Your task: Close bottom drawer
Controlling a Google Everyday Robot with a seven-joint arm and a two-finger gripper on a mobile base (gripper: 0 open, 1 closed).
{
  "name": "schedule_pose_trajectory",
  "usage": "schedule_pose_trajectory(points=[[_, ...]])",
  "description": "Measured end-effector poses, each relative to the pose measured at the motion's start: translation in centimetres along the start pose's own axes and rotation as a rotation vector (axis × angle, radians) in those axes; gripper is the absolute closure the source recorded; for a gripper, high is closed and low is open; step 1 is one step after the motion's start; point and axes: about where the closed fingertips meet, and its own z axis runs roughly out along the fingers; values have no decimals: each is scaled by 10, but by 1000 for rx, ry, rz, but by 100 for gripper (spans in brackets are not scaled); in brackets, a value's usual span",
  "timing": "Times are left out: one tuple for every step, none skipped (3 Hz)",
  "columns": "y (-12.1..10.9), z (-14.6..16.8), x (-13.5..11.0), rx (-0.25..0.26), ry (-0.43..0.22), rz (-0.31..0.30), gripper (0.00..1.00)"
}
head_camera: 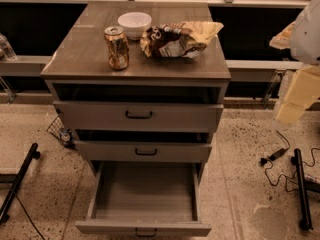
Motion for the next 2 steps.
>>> schedule_pose_trajectory(points=[[0,0,0,0,0,0,0],[13,16,2,-50,5,1,0]])
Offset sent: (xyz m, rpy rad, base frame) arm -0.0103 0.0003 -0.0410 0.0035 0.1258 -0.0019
